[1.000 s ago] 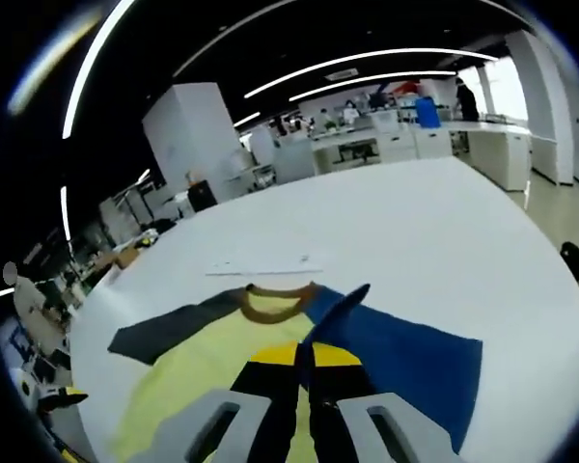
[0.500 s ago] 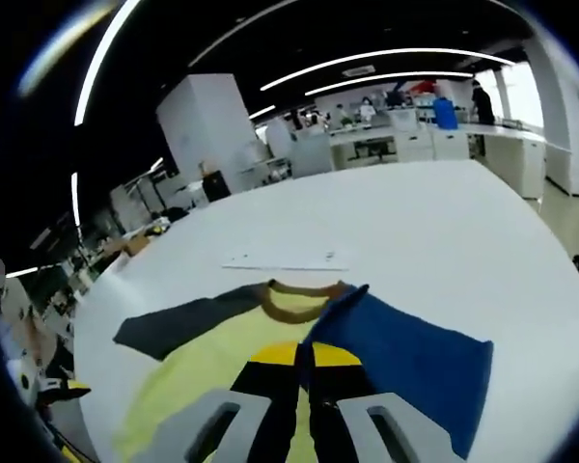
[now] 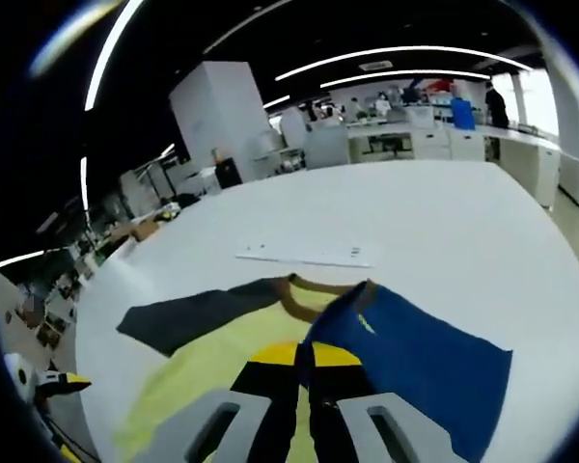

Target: Fold the garment on the visible template until the final outline fits inside the template.

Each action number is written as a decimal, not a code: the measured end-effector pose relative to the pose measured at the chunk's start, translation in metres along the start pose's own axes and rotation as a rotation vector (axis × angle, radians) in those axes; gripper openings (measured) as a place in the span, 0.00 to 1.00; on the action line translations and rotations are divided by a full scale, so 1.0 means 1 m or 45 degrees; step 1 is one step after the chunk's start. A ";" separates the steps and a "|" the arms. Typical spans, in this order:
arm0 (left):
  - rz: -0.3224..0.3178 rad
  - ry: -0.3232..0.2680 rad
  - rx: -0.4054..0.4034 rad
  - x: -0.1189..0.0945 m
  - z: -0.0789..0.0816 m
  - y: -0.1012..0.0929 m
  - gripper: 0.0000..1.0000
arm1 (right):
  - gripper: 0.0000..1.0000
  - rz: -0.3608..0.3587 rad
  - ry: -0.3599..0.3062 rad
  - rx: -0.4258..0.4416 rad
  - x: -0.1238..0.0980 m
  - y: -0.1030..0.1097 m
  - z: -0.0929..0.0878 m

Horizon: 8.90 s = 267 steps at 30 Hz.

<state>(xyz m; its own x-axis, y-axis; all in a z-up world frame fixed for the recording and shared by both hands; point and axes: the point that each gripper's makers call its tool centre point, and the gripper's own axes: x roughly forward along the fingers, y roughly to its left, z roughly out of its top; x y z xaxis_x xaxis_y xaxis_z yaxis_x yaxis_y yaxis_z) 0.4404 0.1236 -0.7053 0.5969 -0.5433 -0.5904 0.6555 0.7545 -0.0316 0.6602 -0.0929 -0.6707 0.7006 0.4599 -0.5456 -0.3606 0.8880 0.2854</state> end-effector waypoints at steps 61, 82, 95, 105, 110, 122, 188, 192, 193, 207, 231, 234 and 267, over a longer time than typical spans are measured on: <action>0.037 -0.007 -0.055 -0.007 -0.014 0.009 0.95 | 0.00 0.274 0.174 -0.255 0.080 0.113 -0.020; 0.068 -0.013 -0.042 -0.013 -0.012 0.017 0.99 | 0.56 0.281 0.187 -0.333 0.072 0.111 -0.026; 0.102 -0.023 -0.026 -0.017 -0.001 0.028 0.99 | 0.78 0.251 0.150 -0.309 0.020 0.065 -0.022; 0.096 -0.021 0.004 -0.016 0.007 0.031 0.99 | 0.73 0.165 0.109 -0.269 -0.026 0.010 -0.028; 0.087 -0.024 0.008 -0.015 0.008 0.030 0.99 | 0.67 0.108 0.108 -0.252 -0.044 -0.019 -0.037; 0.084 -0.026 0.006 -0.013 0.009 0.030 0.99 | 0.32 -0.005 0.161 -0.266 -0.066 -0.076 -0.062; 0.160 -0.001 -0.050 -0.017 -0.003 0.051 0.98 | 0.00 -0.219 0.239 -0.316 -0.045 -0.132 -0.104; 0.172 -0.008 -0.063 -0.018 -0.001 0.058 0.98 | 0.00 -0.232 0.235 -0.331 -0.045 -0.135 -0.101; 0.177 -0.011 -0.066 -0.018 -0.001 0.060 0.98 | 0.00 -0.236 0.231 -0.332 -0.044 -0.138 -0.100; 0.177 -0.060 -0.087 -0.020 0.007 0.068 0.99 | 0.44 -0.109 0.127 -0.086 -0.070 -0.113 -0.080; 0.304 -0.156 -0.208 -0.024 0.022 0.112 0.98 | 0.99 0.405 -0.007 -0.363 -0.149 0.035 -0.057; 0.359 -0.159 -0.233 -0.025 0.019 0.127 0.97 | 0.99 0.398 -0.001 -0.403 -0.155 0.040 -0.061; 1.016 -0.204 -0.605 -0.038 -0.044 0.281 0.35 | 0.96 0.286 0.042 -0.460 -0.160 0.044 -0.079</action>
<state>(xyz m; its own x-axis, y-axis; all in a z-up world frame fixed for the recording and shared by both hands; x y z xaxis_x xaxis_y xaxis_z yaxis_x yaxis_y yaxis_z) 0.5818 0.3726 -0.7268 0.8678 0.1813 -0.4626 -0.2110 0.9774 -0.0126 0.4834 -0.1269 -0.6333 0.5618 0.6368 -0.5281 -0.6990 0.7068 0.1087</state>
